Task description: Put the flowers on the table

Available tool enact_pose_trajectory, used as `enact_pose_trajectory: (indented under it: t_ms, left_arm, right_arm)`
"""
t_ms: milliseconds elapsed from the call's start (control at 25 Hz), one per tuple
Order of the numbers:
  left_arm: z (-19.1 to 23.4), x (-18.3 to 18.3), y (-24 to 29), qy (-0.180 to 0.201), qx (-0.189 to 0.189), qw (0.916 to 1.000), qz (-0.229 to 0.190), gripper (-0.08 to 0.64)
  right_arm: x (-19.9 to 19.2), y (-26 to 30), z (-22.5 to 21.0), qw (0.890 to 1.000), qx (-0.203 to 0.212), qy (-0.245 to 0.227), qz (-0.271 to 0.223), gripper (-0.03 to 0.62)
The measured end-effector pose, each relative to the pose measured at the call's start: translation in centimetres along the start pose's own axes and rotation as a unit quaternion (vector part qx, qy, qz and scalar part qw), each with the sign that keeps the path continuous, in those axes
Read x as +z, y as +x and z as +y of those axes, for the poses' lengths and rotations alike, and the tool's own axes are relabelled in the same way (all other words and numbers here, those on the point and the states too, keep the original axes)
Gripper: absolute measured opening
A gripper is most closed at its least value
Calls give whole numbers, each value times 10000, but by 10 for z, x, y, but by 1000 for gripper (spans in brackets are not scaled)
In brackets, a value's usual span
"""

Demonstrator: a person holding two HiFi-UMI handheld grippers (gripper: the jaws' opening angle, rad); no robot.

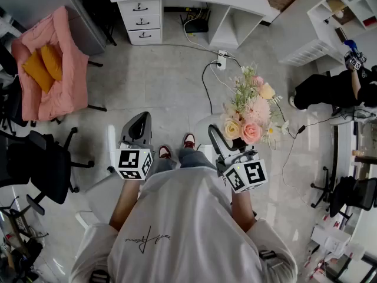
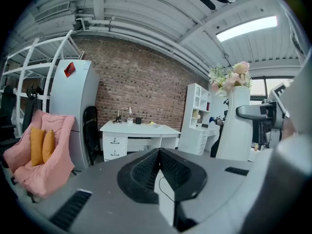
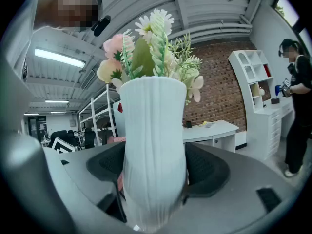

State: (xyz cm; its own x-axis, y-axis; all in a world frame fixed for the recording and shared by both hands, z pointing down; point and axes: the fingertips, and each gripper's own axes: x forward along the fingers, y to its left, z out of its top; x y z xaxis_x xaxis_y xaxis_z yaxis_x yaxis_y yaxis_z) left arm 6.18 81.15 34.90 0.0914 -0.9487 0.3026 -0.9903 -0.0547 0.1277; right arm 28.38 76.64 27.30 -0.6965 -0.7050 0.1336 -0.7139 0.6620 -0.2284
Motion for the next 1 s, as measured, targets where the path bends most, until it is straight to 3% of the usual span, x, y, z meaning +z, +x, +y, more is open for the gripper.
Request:
enact_pose_trajectory:
  t_ms: [320,600,1000]
  left_arm:
    - [-57,28,50,-8,-170,9997,-154,5]
    - [-98,50,103,1,-207,9994,-266,5]
    - [-112,67,147,-18,111,9995,-284,5]
  right_arm:
    - [-4,14,-54,9979,-79,-592,248,397]
    - [-8,35,-107,9980,-88,-550,288,397]
    - [-1,72,-148,9972,450,-497,324,397]
